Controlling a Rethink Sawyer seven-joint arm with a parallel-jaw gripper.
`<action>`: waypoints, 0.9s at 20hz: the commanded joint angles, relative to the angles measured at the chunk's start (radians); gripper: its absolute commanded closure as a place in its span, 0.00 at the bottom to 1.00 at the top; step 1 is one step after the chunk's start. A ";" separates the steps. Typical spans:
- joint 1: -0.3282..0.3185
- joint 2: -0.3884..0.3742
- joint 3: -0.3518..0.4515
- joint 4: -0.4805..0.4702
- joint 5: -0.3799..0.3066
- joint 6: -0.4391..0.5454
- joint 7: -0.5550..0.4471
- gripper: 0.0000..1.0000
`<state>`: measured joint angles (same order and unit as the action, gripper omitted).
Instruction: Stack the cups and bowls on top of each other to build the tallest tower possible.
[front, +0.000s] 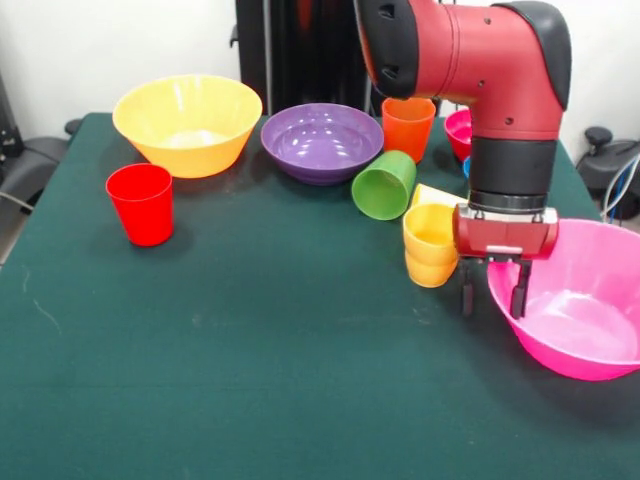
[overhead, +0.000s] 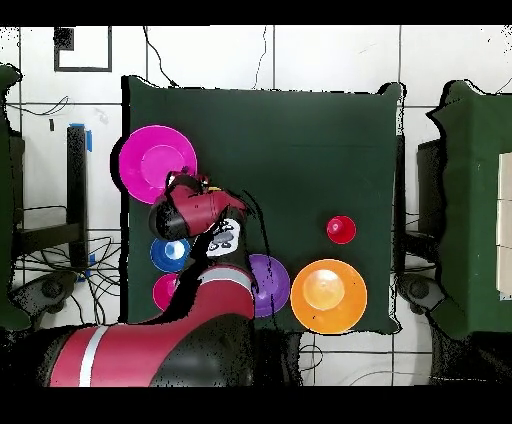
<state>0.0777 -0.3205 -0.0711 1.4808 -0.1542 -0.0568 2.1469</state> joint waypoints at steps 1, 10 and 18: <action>0.040 0.087 0.016 -0.072 0.072 -0.053 0.142 0.00; 0.086 0.085 -0.046 -0.069 0.136 -0.045 0.143 1.00; 0.064 -0.008 -0.025 -0.032 0.143 0.050 0.100 1.00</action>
<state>0.1505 -0.3093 -0.1464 1.4346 -0.0327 -0.1273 2.1517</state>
